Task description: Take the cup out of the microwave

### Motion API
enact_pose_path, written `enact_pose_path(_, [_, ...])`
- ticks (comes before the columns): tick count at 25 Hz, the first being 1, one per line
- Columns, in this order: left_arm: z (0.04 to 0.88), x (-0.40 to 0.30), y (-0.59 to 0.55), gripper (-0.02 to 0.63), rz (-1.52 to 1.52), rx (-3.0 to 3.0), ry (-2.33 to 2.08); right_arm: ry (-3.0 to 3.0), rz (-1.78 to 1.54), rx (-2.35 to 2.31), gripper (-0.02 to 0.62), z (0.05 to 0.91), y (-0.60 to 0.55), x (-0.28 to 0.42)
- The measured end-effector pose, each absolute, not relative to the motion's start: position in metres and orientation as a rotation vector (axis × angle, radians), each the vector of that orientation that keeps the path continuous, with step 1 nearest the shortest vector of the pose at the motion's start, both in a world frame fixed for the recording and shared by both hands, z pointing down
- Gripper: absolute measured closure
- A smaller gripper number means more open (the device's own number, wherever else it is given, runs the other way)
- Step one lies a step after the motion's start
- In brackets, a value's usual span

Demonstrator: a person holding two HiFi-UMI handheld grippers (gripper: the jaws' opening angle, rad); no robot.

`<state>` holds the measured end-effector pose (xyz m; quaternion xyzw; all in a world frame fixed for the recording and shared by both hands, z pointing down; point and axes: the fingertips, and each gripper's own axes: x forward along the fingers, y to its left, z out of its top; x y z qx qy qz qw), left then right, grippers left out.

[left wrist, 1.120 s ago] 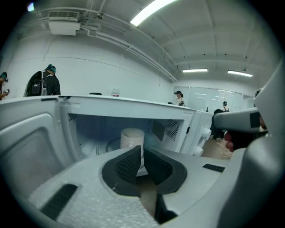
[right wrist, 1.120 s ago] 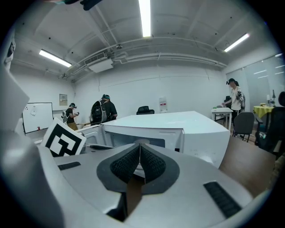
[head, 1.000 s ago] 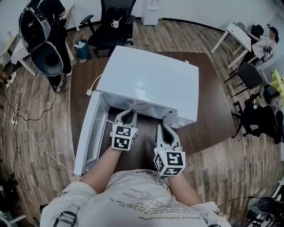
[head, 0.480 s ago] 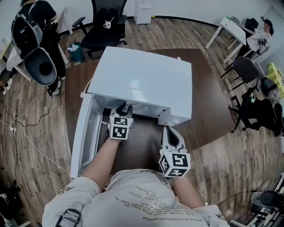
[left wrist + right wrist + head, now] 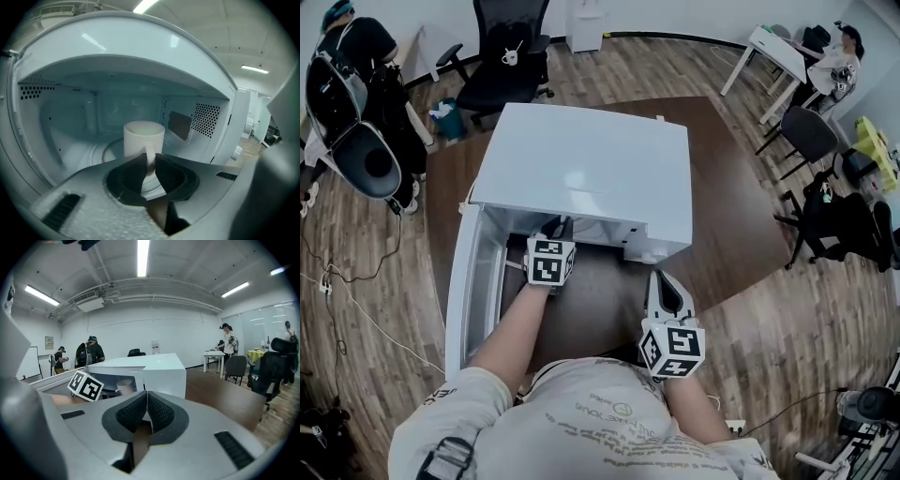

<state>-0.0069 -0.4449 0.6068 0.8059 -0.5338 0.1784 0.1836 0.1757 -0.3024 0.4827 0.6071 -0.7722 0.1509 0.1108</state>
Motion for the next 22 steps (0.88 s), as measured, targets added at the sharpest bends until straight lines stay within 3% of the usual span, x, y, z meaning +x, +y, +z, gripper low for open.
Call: enact_pose_path(22, [0.604, 0.065, -0.426, 0.555, 0.388, 2.493, -1.17, -2.219, 0.466, 1.807, 0.578, 0.493, -0.306, 0.189])
